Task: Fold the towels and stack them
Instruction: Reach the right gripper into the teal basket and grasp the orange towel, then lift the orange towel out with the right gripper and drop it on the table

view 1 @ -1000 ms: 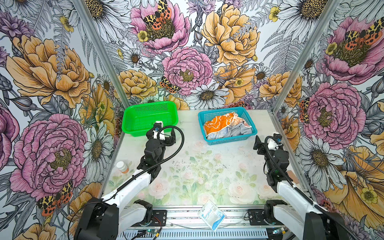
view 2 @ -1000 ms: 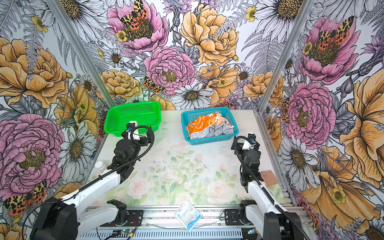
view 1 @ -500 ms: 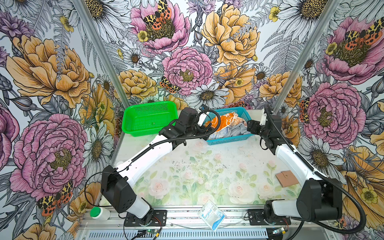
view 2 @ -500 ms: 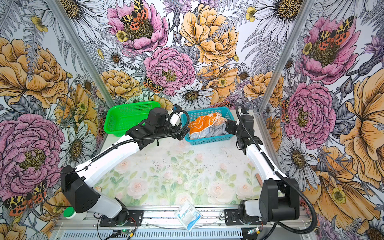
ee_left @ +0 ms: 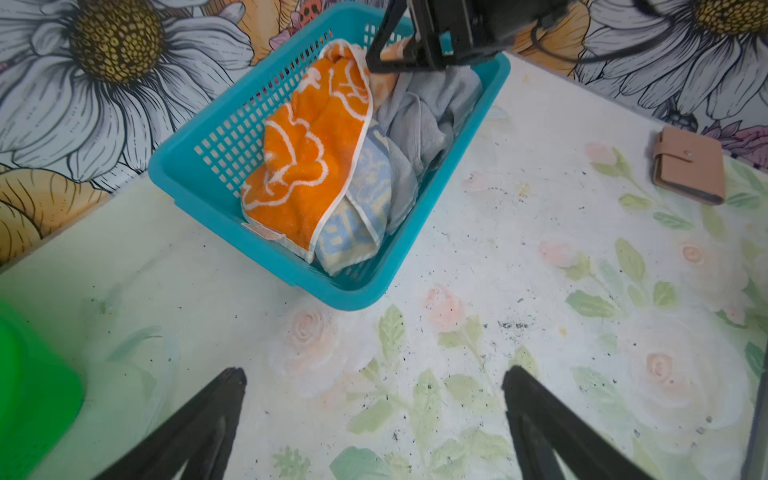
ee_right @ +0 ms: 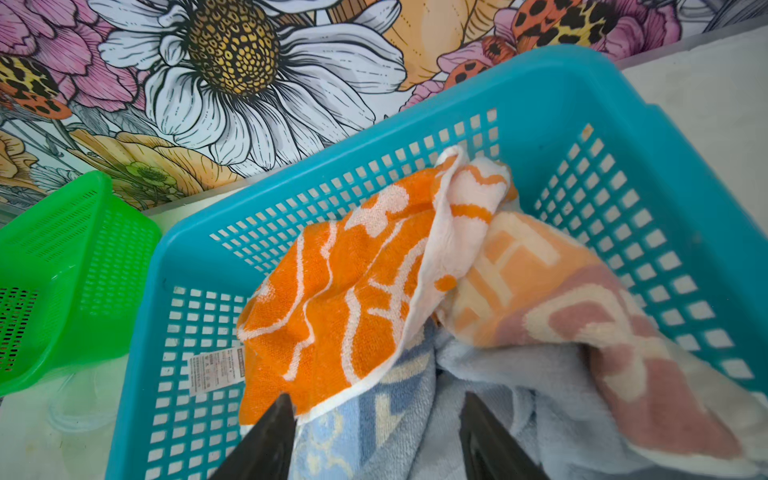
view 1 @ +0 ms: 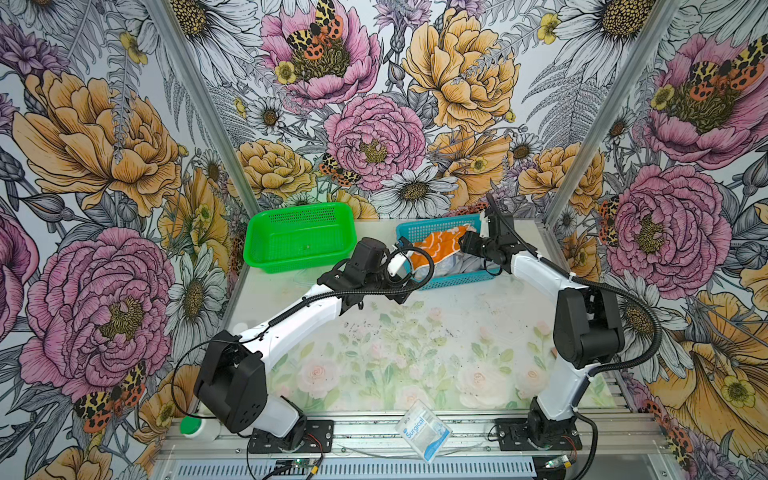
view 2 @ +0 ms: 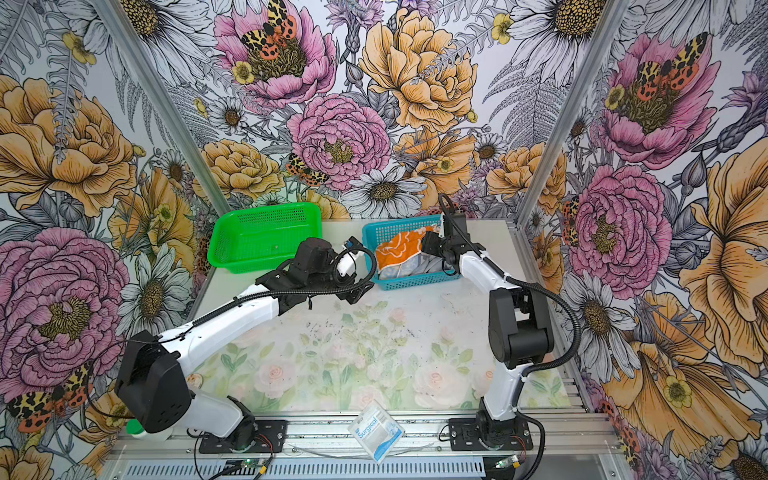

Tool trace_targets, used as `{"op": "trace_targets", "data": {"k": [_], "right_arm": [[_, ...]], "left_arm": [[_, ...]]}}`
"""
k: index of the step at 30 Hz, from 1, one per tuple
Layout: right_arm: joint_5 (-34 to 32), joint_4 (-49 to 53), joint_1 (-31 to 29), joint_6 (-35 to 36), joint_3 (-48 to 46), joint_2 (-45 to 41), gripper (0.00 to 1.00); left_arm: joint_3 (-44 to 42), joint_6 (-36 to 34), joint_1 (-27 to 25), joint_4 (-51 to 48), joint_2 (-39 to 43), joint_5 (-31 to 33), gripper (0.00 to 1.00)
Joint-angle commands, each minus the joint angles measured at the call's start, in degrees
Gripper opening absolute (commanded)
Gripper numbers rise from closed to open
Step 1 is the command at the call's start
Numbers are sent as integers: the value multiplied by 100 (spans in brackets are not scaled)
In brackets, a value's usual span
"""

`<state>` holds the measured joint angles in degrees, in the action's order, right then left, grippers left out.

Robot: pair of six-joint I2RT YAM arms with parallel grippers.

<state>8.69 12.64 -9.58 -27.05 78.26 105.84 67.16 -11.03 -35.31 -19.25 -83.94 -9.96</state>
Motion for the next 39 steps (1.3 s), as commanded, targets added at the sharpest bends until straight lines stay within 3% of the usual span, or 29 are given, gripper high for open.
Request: {"op": "trace_targets", "data": {"k": [1, 19, 23, 28, 39], "right_arm": [[-51, 30, -90, -211, 298, 188, 64], [-106, -8, -153, -406, 971, 1089, 48], [-72, -1, -149, -390, 1040, 1173, 35], [47, -11, -157, -375, 1151, 1168, 0], [792, -23, -382, 146, 1800, 645, 0]], "left_arm": [[19, 125, 68, 439, 159, -263, 99], [70, 284, 239, 439, 259, -651, 99], [79, 315, 295, 447, 266, -713, 99], [78, 341, 347, 457, 275, -755, 99], [85, 423, 450, 498, 291, -843, 99]]}}
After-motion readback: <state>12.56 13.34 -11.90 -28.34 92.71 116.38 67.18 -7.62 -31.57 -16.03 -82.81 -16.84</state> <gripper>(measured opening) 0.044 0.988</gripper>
